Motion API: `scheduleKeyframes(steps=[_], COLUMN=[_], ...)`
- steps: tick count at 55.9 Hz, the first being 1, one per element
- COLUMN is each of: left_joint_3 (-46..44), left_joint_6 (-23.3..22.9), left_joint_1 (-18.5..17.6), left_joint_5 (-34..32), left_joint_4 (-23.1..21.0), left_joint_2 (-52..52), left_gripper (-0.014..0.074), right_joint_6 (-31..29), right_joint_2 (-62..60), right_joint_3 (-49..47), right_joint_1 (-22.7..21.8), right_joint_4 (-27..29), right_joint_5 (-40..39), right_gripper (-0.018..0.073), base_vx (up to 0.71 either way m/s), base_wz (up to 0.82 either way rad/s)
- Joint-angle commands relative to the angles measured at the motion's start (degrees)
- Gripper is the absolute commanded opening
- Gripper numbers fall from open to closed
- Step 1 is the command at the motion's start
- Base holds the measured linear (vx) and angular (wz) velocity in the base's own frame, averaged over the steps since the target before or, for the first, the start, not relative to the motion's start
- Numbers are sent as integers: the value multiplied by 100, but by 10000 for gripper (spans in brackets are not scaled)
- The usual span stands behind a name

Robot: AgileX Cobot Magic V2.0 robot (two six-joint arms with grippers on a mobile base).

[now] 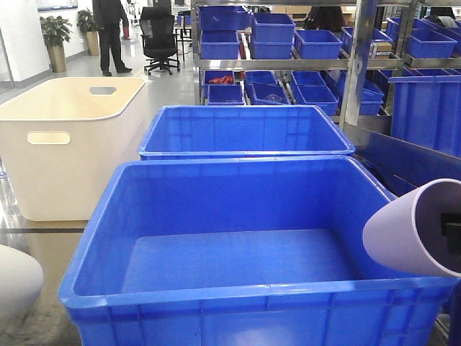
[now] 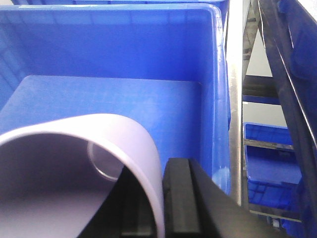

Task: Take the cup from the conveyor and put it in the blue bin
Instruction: 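Hold both cups while the base drives to the cart of blue bins, then extend both grippers over the nearest blue bin and lower the cups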

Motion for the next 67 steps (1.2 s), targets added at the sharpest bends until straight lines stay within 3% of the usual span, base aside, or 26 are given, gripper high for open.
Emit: scheduleKeyframes(steps=[1, 31, 37, 41, 46, 58, 67], left_joint_3=[-143, -143, -143, -158, -357, -1472, -2093], left_joint_6=[-14, -14, -14, 73, 551, 2232, 3046], left_joint_1=[-35, -35, -35, -35, -35, -157, -511], left_joint_5=[-447, -426, -840, -1338, -1689, -1065, -1027], left_joint_4=[-137, -238, -318, -571, -1056, -2792, -3882], left_joint_2=[-27, -27, -13, 44, 232, 1544, 2626], left_gripper=[-4, -4, -4, -4, -4, -1, -1], right_joint_6=[-2, -2, -2, -7, -7, -361, -505], right_joint_2=[-73, -73, -68, -57, 14, 533, 984], right_joint_3=[-164, -164, -164, -164, -164, -164, -164], right_joint_1=[4, 4, 4, 4, 4, 4, 4], right_joint_4=[-15, 71, 216, 318, 415, 744, 1214], right_joint_5=[-485, -600, -782, -971, -1258, -1643, -2138], right_gripper=[-9, -9, -9, -9, -9, -9, -8], base_vx=[0, 0, 0, 0, 0, 0, 0], base_wz=[0, 0, 0, 0, 0, 0, 0])
